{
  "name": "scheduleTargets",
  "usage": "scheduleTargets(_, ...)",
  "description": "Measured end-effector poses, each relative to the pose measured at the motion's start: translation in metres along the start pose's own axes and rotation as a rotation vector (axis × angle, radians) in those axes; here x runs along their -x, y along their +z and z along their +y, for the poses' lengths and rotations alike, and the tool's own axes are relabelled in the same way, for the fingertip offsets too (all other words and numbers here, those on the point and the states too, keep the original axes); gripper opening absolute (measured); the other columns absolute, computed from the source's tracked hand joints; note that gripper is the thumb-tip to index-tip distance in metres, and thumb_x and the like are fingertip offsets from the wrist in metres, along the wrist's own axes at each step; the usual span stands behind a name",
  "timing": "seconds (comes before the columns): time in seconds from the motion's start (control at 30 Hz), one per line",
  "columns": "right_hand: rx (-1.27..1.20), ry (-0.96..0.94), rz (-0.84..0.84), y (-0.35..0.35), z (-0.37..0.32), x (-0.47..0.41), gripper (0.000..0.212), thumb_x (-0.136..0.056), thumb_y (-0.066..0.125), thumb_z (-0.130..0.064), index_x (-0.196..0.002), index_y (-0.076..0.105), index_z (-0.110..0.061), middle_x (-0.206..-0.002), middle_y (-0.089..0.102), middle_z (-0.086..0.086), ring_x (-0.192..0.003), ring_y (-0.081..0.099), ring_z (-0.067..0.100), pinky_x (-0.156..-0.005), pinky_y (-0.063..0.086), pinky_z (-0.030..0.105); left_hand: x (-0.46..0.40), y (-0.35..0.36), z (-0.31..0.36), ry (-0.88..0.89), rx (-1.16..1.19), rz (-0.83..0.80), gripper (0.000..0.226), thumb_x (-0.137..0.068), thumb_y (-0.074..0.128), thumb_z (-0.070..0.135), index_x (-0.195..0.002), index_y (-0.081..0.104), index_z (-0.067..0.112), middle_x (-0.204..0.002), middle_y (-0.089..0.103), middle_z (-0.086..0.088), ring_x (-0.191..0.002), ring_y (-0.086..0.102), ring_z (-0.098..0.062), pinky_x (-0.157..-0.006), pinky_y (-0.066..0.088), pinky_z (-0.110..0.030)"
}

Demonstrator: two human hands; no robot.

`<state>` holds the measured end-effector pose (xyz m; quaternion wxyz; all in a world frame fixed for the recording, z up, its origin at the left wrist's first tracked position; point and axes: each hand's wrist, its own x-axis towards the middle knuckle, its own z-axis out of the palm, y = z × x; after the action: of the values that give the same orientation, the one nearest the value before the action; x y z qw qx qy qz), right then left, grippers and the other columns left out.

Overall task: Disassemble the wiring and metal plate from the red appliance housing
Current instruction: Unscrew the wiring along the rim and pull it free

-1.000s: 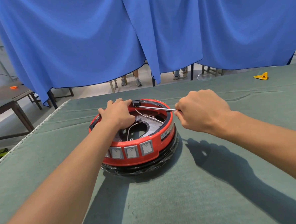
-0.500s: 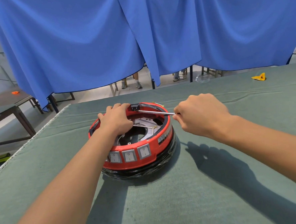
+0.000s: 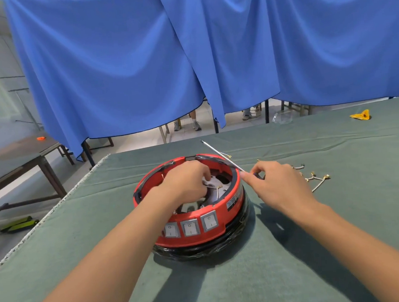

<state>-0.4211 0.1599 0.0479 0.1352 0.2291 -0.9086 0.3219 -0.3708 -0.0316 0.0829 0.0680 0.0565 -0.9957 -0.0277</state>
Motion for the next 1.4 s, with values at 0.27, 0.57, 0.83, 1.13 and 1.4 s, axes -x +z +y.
scheduleTargets(0.27,-0.228,0.185,-0.129,-0.002,0.007,0.000,0.055,-0.065,0.051,-0.082,-0.073,0.056,-0.028,-0.069,0.068,-0.003,-0.067,0.068,0.022,-0.076,0.054,0.036,0.001,0.009,0.007,-0.082,-0.018,0.109,0.019,-0.087,0.058,0.009,-0.092,0.066,0.025,-0.104,0.065,0.000,-0.092,0.060,-0.021,-0.073,0.050,-0.033)
scheduleTargets(0.57,-0.437,0.215,-0.161,0.002,0.017,0.007,0.040,-0.068,0.072,-0.057,-0.079,0.057,-0.022,-0.048,0.063,0.002,-0.035,0.056,0.019,-0.043,0.044,0.029,0.009,-0.015,-0.001,-0.228,0.031,0.544,0.017,-0.087,0.052,0.005,-0.090,0.066,0.013,-0.097,0.060,-0.003,-0.083,0.055,-0.028,-0.066,0.040,-0.034)
scheduleTargets(0.83,-0.459,0.227,-0.091,0.004,0.014,0.008,0.016,-0.063,0.056,-0.028,-0.076,0.054,-0.019,-0.048,0.062,0.001,-0.039,0.061,0.020,-0.054,0.053,0.035,0.011,-0.054,-0.004,-0.232,0.396,0.891,0.007,-0.085,0.059,0.013,-0.084,0.066,0.012,-0.075,0.060,0.003,-0.071,0.053,-0.015,-0.065,0.037,-0.026)
scheduleTargets(1.13,-1.087,0.133,-0.039,-0.024,0.002,0.004,0.013,-0.086,0.069,-0.023,-0.086,0.060,-0.014,-0.040,0.047,0.005,-0.028,0.040,0.022,-0.035,0.035,0.020,0.002,-0.055,0.049,-0.142,1.003,0.624,0.013,-0.089,0.058,0.004,-0.076,0.058,0.005,-0.056,0.054,-0.006,-0.031,0.043,-0.017,-0.034,0.036,-0.022)
scheduleTargets(1.4,-1.105,0.167,0.132,-0.038,0.006,0.001,0.008,-0.089,0.064,-0.022,-0.089,0.059,-0.015,-0.068,0.072,0.004,-0.029,0.047,0.019,-0.036,0.037,0.020,-0.012,-0.049,0.099,0.013,0.985,0.463,0.017,-0.091,0.053,0.006,-0.076,0.060,0.005,-0.048,0.054,-0.002,-0.027,0.043,-0.012,-0.032,0.034,-0.018)
